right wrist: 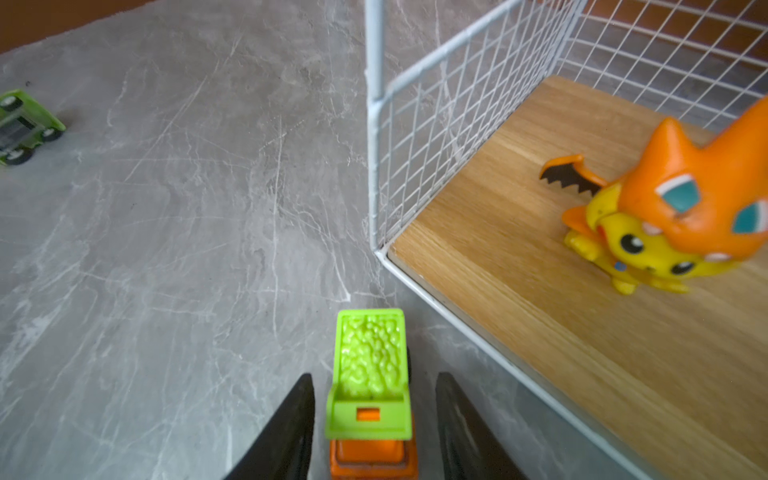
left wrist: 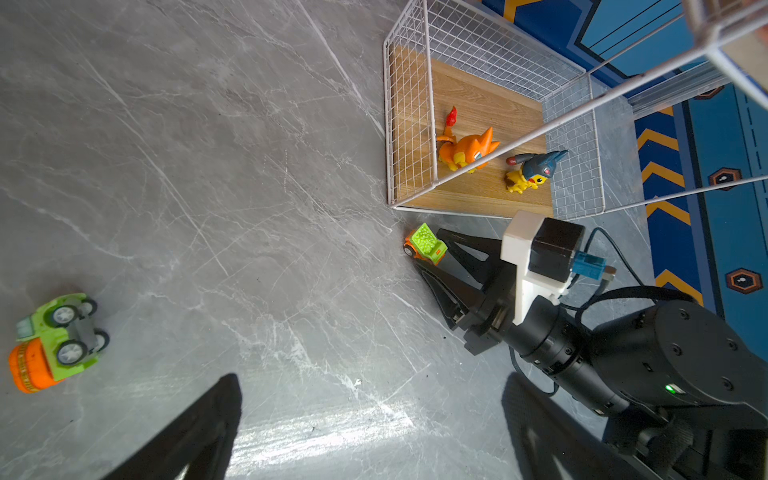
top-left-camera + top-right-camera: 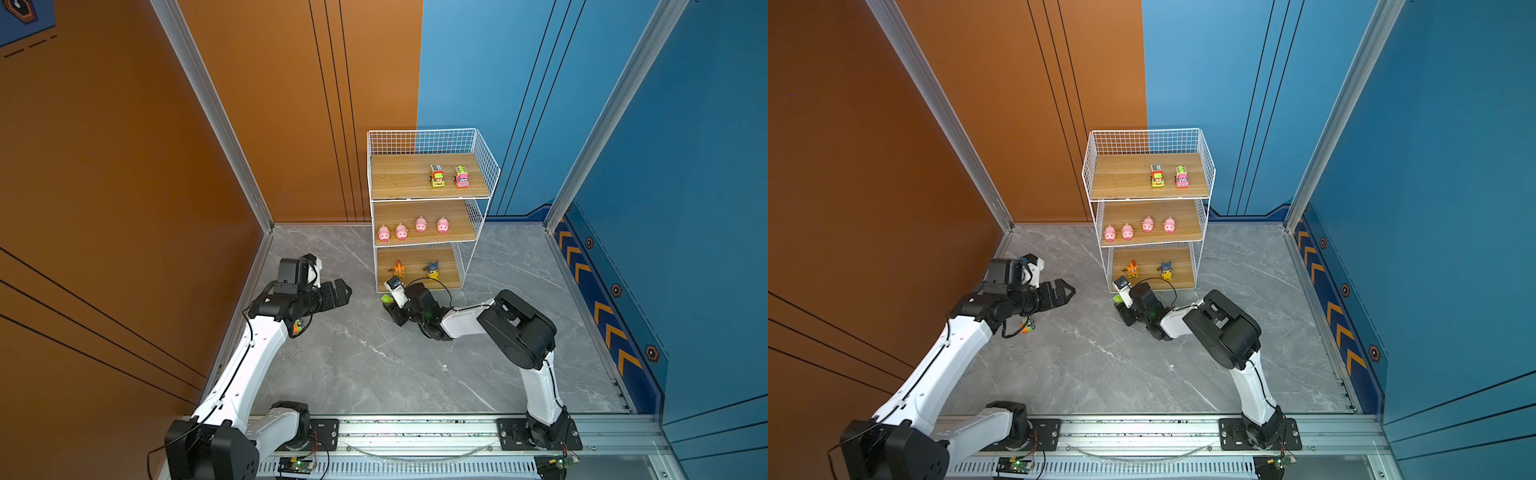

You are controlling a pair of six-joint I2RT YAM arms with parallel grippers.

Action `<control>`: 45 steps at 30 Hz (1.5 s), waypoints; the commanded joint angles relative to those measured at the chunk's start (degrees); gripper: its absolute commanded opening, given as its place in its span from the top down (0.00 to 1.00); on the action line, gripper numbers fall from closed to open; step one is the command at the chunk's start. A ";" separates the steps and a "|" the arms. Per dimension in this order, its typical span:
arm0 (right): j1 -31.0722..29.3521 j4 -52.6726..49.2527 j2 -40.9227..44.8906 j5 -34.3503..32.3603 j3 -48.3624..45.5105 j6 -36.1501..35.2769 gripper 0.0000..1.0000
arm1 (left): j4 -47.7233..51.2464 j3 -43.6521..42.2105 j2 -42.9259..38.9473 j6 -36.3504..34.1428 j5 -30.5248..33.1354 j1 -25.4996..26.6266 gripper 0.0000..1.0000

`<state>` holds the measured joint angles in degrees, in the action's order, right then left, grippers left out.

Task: Place and organize the plastic toys onto the shelf
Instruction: 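Hold the dump truck in the right gripper just above the floor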

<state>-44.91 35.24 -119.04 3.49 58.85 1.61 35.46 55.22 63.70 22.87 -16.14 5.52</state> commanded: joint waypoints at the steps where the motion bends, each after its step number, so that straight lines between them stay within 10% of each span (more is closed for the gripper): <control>1: 0.46 3.55 1.63 1.50 -1.02 1.38 0.52 | -0.13 -0.58 -0.40 -0.55 -1.26 -0.57 0.01; 45: -1.14 -8.36 -1.36 -2.41 5.67 -2.11 0.57 | -0.39 -0.53 -0.06 -0.39 -1.55 -0.68 0.01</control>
<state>-45.76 28.45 -119.31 2.66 63.61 0.32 35.38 55.22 63.70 22.90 -16.60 5.52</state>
